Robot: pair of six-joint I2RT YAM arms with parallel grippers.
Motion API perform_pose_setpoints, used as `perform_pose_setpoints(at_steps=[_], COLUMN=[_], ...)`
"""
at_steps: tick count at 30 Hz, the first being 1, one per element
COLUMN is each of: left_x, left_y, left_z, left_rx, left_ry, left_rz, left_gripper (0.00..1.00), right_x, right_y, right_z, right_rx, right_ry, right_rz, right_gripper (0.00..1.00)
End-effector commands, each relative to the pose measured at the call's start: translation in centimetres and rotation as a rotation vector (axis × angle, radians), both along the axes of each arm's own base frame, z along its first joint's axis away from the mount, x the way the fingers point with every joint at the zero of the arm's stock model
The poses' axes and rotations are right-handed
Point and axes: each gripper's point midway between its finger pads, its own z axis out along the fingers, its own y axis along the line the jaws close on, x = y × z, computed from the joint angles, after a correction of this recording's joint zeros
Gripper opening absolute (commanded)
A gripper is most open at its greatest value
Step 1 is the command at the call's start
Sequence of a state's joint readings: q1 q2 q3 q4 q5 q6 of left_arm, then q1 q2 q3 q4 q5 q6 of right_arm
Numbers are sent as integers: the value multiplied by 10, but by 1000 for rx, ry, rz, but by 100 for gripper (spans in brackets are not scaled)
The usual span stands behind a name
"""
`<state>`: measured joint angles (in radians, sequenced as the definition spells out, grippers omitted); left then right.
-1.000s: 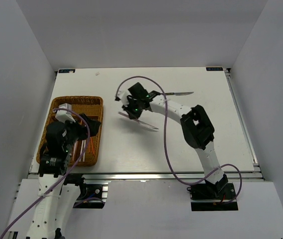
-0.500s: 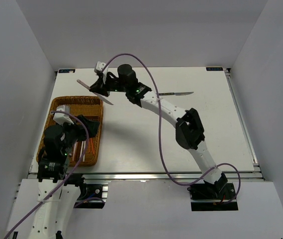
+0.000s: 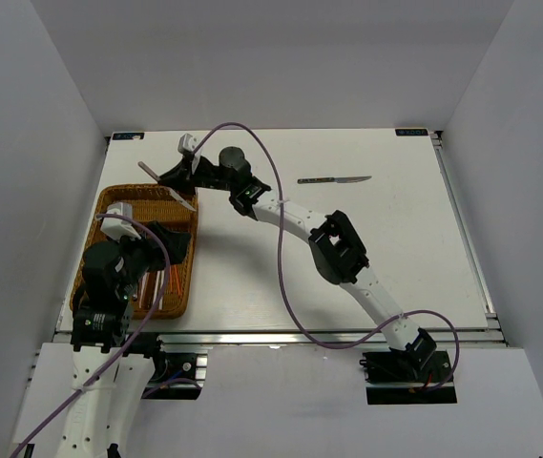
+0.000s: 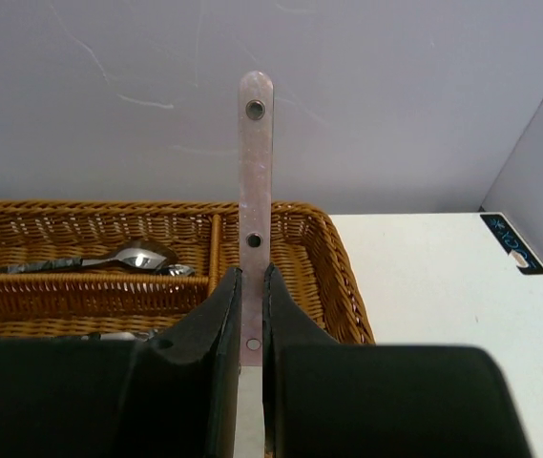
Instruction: Sort the eating utensils into containers
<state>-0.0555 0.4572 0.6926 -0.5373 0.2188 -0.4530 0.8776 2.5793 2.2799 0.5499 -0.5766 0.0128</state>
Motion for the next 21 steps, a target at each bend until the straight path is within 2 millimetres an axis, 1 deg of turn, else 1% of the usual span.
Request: perform_pose_setpoints(at_steps=[1,4,6,8,10,11,12,13,14,15,17,18,20,21], left_x=[1,1,1,1,1,1,1,0,0,0,-1,-1,-1,-1], left_y=[-3,-2,-3,-4,-5,-5,-5,-5,-5,-5,-6,-6,-6,-7], left_z=[0,0,0,0,-1,0,-1,-1,0,0,1,2,2,1], left_rx=[-1,-1,-1,-3,-3,-2,-2,-2,-2,-2,-3,-3,-2,-3], left_ry=[-17,-16,-16,-16,-13,-15,-15,-15,-18,-20,-23,-26,-26,-26], left_rz=[-16,-15,-18,-24,-30,-30,-30,-33,-33,-33,-36,-36,-38,-41], left_gripper=[98,98,98,98,98,98,98,98,98,98,98,98,98,98], right_x=[-7,-11,-21,-27,-30,-28,-21,-18,-15,-10,-3,0,1,5], right_y=[-4,-12,-17,-18,-13,-9,-1,1,4,7,10,11,13,14], right_z=[65,84,100,109,111,106,82,85,75,57,34,20,12,4], right_rx=[141,158,190,212,218,211,173,183,169,146,114,100,102,100], right_ry=[-112,-118,-119,-125,-149,-154,-133,-148,-145,-125,-131,-121,-114,-109], right_rz=[4,-2,20,44,54,46,37,30,26,12,-4,-4,-2,-11], right_gripper=[0,0,0,0,0,0,0,0,0,0,0,0,0,0])
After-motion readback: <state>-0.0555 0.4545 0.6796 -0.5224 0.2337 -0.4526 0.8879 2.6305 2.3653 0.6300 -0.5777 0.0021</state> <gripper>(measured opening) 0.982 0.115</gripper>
